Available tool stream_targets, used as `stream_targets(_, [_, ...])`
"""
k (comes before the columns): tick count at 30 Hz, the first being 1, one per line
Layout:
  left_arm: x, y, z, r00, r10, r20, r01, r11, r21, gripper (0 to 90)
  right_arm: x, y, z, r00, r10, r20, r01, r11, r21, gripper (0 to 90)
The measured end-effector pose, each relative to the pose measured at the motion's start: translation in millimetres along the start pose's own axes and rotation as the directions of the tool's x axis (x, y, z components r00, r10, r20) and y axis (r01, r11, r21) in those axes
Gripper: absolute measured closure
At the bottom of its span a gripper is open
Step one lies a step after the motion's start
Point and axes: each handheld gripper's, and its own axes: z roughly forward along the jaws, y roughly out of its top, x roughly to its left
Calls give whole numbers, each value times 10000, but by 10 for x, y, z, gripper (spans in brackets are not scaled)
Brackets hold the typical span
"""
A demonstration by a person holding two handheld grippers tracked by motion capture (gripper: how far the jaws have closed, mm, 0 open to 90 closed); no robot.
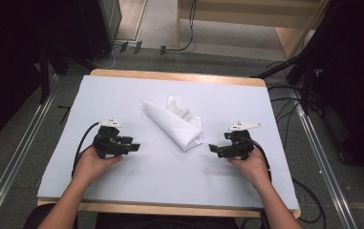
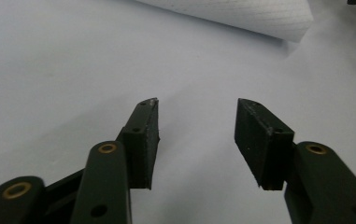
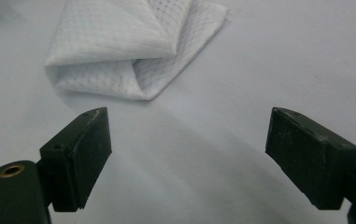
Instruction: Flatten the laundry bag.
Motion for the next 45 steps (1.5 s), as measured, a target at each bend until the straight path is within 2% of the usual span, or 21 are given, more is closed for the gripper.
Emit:
stream_targets(3, [-3, 20, 25, 9999, 42, 94, -45, 9996, 263, 510, 26, 0, 16, 10000, -47, -75, 48, 9999, 141, 166])
stream_targets(7, [4, 55, 54, 9997, -122, 203, 116, 9995, 295, 436, 3, -6, 47, 9998, 158, -84, -155, 9992, 356, 204])
stream_targets(16, [8, 132, 87, 9988, 58, 495, -75, 9994, 337, 360, 44, 10, -15, 9997, 196, -159, -193, 9997, 170, 234])
stream_targets(18, [10, 152, 80, 9984, 36, 570, -51, 9997, 251, 345, 42, 83, -11, 9995, 274, -172, -273, 9996, 25, 240])
stream_targets(21, [20, 186, 78, 9983, 23, 582, -32, 9999, 148, 340, 57, 150, 15, 9998, 143, -107, -141, 9998, 134, 243])
stream_targets(24, [23, 215, 89, 9983, -1, 584, -5, 10000, 97, 337, 86, 220, 24, 9999, -34, -124, 35, 10000, 17, 253])
stream_targets(26, [30, 224, 94, 9983, 100, 576, -108, 9999, 125, 337, 98, 257, 37, 9998, -150, -153, 151, 9999, 80, 255])
stream_targets(31, [48, 239, 111, 9985, 130, 523, -137, 9998, 130, 335, 112, 390, 44, 9998, -88, -166, 87, 10000, -19, 264])
stream_targets(33, [51, 241, 113, 9986, 292, 443, -297, 9995, 101, 332, 130, 456, 49, 9997, -224, -122, 223, 9997, -46, 271])
stream_targets(37, [69, 247, 118, 9987, 256, 430, -262, 9995, 152, 333, 143, 564, 82, 9994, -321, -117, 321, 9995, 43, 274])
stream_targets(41, [80, 245, 112, 9991, 247, 338, -251, 9996, 112, 333, 139, 585, 136, 9997, -226, -60, 226, 9997, 23, 282])
stream_targets(45, [98, 232, 107, 9992, 316, 249, -318, 9994, 95, 334, 124, 529, 174, 9998, -149, -133, 148, 9999, -51, 295])
